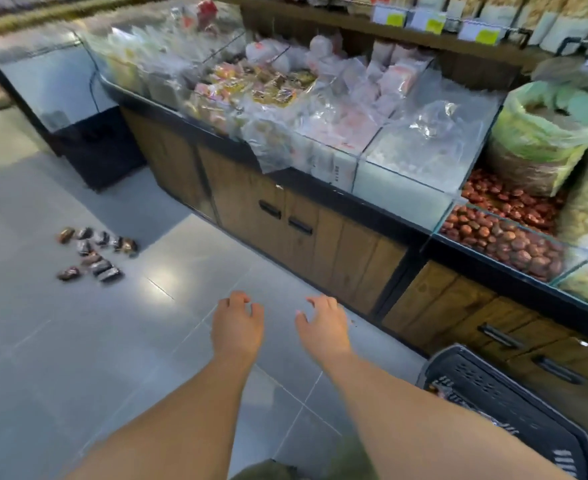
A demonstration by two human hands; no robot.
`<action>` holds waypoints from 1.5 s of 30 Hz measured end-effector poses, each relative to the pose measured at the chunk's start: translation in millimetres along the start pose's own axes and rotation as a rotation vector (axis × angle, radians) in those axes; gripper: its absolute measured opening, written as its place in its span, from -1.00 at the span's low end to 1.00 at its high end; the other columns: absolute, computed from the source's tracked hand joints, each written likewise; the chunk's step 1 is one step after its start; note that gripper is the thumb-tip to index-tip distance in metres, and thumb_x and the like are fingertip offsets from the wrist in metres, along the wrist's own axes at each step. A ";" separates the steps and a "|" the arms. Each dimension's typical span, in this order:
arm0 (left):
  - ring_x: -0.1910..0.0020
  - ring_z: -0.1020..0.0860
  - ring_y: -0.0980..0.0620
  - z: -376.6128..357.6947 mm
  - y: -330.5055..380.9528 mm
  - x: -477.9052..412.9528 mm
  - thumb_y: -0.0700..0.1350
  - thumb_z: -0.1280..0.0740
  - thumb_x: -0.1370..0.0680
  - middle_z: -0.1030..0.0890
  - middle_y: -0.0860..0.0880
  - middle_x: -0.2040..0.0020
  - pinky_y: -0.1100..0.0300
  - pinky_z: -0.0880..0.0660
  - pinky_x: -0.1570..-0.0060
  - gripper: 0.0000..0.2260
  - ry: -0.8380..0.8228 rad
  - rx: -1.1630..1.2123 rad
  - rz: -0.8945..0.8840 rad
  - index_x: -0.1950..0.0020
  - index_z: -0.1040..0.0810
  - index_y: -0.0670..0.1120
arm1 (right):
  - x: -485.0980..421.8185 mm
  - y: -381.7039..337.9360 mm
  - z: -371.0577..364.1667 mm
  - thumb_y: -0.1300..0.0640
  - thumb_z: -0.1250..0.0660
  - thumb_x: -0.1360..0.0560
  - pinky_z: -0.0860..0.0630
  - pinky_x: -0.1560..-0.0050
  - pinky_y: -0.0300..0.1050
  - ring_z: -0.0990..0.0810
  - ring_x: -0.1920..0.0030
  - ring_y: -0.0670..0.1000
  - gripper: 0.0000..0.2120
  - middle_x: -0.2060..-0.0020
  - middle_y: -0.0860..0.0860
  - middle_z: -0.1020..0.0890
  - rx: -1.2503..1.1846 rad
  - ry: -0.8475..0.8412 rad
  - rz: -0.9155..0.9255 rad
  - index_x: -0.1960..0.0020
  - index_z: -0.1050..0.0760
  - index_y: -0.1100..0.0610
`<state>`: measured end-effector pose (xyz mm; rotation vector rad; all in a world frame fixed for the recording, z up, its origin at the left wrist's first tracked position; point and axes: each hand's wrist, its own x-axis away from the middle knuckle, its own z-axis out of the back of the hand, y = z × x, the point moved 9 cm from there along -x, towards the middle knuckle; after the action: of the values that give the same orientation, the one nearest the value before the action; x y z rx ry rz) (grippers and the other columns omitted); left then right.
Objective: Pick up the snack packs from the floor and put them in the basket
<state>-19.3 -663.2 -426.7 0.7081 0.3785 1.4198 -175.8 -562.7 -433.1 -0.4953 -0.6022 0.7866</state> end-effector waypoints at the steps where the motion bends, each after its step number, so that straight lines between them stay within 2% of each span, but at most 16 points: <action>1: -0.11 -0.49 -0.22 10.2 -12.1 -4.3 -0.10 -0.26 -0.55 -0.50 -0.20 -0.10 0.00 -0.44 -0.13 -0.78 0.019 -0.001 0.018 -0.15 -0.52 -0.15 | -3.6 -13.0 -11.0 0.01 -0.16 -0.60 -0.15 -0.37 -0.14 -0.30 -0.36 0.06 -0.61 -0.33 0.03 -0.38 0.009 -0.019 0.022 -0.39 -0.32 0.11; 10: -0.13 -0.45 -0.19 89.6 -101.0 -57.3 -0.07 -0.20 -0.58 -0.48 -0.18 -0.14 0.04 -0.42 -0.13 -0.74 0.183 0.000 0.235 -0.21 -0.48 -0.13 | -52.5 -122.5 -100.4 0.02 -0.20 -0.58 -0.17 -0.38 -0.14 -0.32 -0.36 0.04 -0.60 -0.35 0.02 -0.39 0.096 -0.190 0.211 -0.39 -0.34 0.09; 23: -0.11 -0.50 -0.11 161.1 -126.0 -207.3 -0.06 -0.22 -0.56 -0.54 -0.10 -0.12 0.02 -0.45 -0.12 -0.74 0.399 0.089 0.464 -0.22 -0.48 -0.11 | -199.3 -290.9 -157.4 0.03 -0.21 -0.58 -0.22 -0.34 -0.12 -0.37 -0.32 0.08 -0.62 -0.31 0.06 -0.42 0.147 -0.323 0.493 -0.36 -0.37 0.11; 35: -0.14 -0.48 -0.11 209.5 -171.5 -292.4 -0.08 -0.22 -0.56 -0.51 -0.10 -0.14 0.00 -0.43 -0.17 -0.74 0.456 0.133 0.553 -0.22 -0.47 -0.10 | -260.0 -378.3 -215.3 0.00 -0.19 -0.59 -0.24 -0.35 -0.09 -0.30 -0.33 0.08 -0.62 -0.33 0.03 -0.41 0.210 -0.372 0.537 -0.37 -0.36 0.07; 45: -0.17 -0.46 -0.12 320.6 -275.5 -381.6 -0.07 -0.21 -0.57 -0.48 -0.11 -0.20 -0.01 -0.41 -0.21 -0.73 0.475 0.143 0.570 -0.24 -0.46 -0.09 | -273.2 -522.5 -325.9 0.00 -0.18 -0.59 -0.21 -0.35 -0.09 -0.25 -0.35 0.07 -0.63 -0.33 0.02 -0.39 0.215 -0.385 0.577 -0.37 -0.35 0.07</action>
<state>340.1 -1104.8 -431.4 0.6121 0.6887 2.1291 149.4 -1152.7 -433.8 -0.3188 -0.7282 1.5005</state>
